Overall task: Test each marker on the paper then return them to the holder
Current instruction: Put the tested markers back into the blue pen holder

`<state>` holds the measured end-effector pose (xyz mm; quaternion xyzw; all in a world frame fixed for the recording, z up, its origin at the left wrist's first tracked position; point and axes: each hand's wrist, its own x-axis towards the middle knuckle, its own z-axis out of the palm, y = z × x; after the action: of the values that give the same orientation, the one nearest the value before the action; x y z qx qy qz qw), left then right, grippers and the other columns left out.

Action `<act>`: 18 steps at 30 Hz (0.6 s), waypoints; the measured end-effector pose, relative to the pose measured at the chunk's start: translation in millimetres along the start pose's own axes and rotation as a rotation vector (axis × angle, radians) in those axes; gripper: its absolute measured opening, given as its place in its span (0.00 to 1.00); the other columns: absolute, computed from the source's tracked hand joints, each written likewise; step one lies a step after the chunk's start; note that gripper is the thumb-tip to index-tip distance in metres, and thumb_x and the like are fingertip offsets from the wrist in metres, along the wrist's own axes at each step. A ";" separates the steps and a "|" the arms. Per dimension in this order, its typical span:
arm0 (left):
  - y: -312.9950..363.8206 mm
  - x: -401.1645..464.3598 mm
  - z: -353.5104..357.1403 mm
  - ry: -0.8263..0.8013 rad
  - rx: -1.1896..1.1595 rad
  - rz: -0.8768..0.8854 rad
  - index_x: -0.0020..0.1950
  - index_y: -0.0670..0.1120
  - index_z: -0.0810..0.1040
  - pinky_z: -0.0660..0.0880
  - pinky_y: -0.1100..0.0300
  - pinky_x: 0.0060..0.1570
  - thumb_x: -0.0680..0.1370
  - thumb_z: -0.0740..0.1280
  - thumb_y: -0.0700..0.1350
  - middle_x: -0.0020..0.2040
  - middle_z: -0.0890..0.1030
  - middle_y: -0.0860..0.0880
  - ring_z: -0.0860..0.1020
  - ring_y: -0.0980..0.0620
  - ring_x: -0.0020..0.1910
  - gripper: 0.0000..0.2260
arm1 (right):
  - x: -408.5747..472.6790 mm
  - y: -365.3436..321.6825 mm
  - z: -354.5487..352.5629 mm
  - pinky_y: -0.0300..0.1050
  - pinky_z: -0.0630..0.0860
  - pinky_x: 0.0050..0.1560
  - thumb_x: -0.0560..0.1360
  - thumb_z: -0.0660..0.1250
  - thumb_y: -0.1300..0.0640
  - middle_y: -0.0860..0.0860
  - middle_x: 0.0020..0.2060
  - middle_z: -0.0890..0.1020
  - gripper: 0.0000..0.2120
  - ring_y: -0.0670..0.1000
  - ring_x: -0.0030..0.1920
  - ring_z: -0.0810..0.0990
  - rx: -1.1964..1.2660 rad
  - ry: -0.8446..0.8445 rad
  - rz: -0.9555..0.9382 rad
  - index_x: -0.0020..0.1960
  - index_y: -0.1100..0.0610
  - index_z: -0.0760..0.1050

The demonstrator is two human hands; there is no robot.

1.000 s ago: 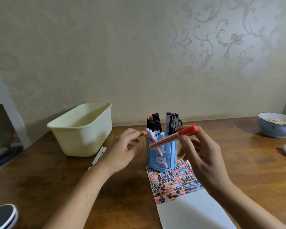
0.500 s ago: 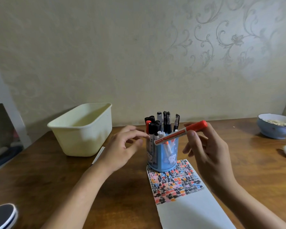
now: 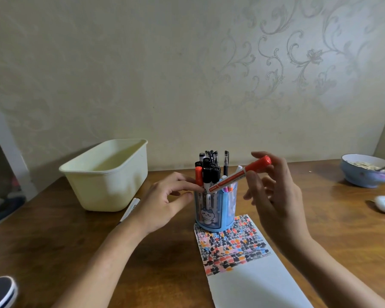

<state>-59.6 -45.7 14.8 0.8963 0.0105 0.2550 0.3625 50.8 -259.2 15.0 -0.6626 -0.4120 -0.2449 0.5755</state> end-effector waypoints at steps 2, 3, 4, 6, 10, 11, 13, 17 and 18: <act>-0.1 -0.3 -0.4 -0.002 -0.007 -0.010 0.55 0.57 0.84 0.73 0.62 0.59 0.80 0.67 0.40 0.57 0.78 0.62 0.74 0.61 0.62 0.12 | 2.4 0.8 0.7 0.44 0.80 0.33 0.79 0.61 0.46 0.39 0.49 0.80 0.18 0.45 0.36 0.83 -0.012 0.021 -0.008 0.66 0.50 0.67; -0.3 -0.3 -0.7 -0.001 -0.005 -0.014 0.55 0.58 0.84 0.74 0.61 0.59 0.80 0.67 0.41 0.57 0.78 0.62 0.74 0.61 0.62 0.12 | 3.0 1.3 0.4 0.45 0.80 0.33 0.79 0.61 0.47 0.39 0.49 0.80 0.18 0.45 0.36 0.83 -0.013 0.029 -0.006 0.67 0.51 0.67; -0.5 -0.5 -0.9 -0.001 -0.002 -0.019 0.56 0.58 0.83 0.74 0.60 0.60 0.80 0.67 0.41 0.57 0.78 0.62 0.74 0.61 0.62 0.12 | 3.5 1.8 -0.1 0.45 0.80 0.33 0.79 0.61 0.48 0.40 0.49 0.80 0.18 0.45 0.36 0.83 -0.016 0.036 -0.002 0.67 0.51 0.67; -1.1 -0.6 -1.4 -0.004 0.014 -0.017 0.56 0.58 0.83 0.74 0.59 0.60 0.80 0.67 0.41 0.58 0.78 0.63 0.74 0.62 0.62 0.13 | 4.5 1.8 -1.9 0.46 0.80 0.33 0.80 0.62 0.51 0.41 0.49 0.81 0.16 0.46 0.35 0.83 -0.015 0.053 0.010 0.67 0.51 0.67; -3.3 -0.3 -1.4 0.008 0.075 -0.009 0.59 0.59 0.81 0.74 0.57 0.62 0.80 0.67 0.42 0.60 0.78 0.64 0.73 0.63 0.63 0.13 | 10.1 2.4 -9.7 0.50 0.79 0.34 0.81 0.61 0.56 0.42 0.49 0.80 0.14 0.49 0.34 0.82 0.021 0.099 0.038 0.66 0.51 0.68; -3.7 -0.3 -1.4 0.012 0.087 -0.016 0.59 0.59 0.81 0.74 0.58 0.62 0.80 0.67 0.42 0.60 0.78 0.65 0.74 0.64 0.63 0.13 | 11.8 3.6 -11.8 0.50 0.79 0.34 0.81 0.61 0.56 0.43 0.49 0.80 0.14 0.50 0.34 0.82 0.020 0.106 0.047 0.67 0.52 0.68; -4.6 -0.6 -1.5 0.011 0.098 -0.026 0.60 0.60 0.80 0.74 0.58 0.62 0.80 0.67 0.42 0.61 0.78 0.65 0.74 0.65 0.62 0.14 | 14.1 6.7 -14.3 0.51 0.80 0.34 0.82 0.61 0.56 0.44 0.49 0.79 0.15 0.50 0.34 0.82 0.011 0.115 0.066 0.67 0.52 0.68; -4.2 -1.5 -2.1 0.002 0.099 -0.046 0.62 0.60 0.79 0.73 0.60 0.63 0.80 0.67 0.43 0.60 0.79 0.66 0.74 0.66 0.62 0.14 | 14.6 11.2 -14.2 0.56 0.80 0.35 0.82 0.62 0.56 0.43 0.49 0.80 0.15 0.50 0.34 0.82 -0.008 0.094 0.070 0.67 0.51 0.67; -4.0 -1.4 -2.0 -0.002 0.101 -0.053 0.62 0.60 0.79 0.73 0.61 0.63 0.81 0.66 0.44 0.61 0.79 0.66 0.74 0.66 0.62 0.14 | 14.4 11.5 -13.4 0.56 0.80 0.35 0.81 0.62 0.55 0.43 0.49 0.80 0.15 0.50 0.35 0.83 -0.015 0.084 0.066 0.68 0.50 0.67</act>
<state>-61.0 -41.8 12.8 0.9131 0.0466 0.2438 0.3234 70.1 -268.3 22.9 -0.6691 -0.3636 -0.2564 0.5953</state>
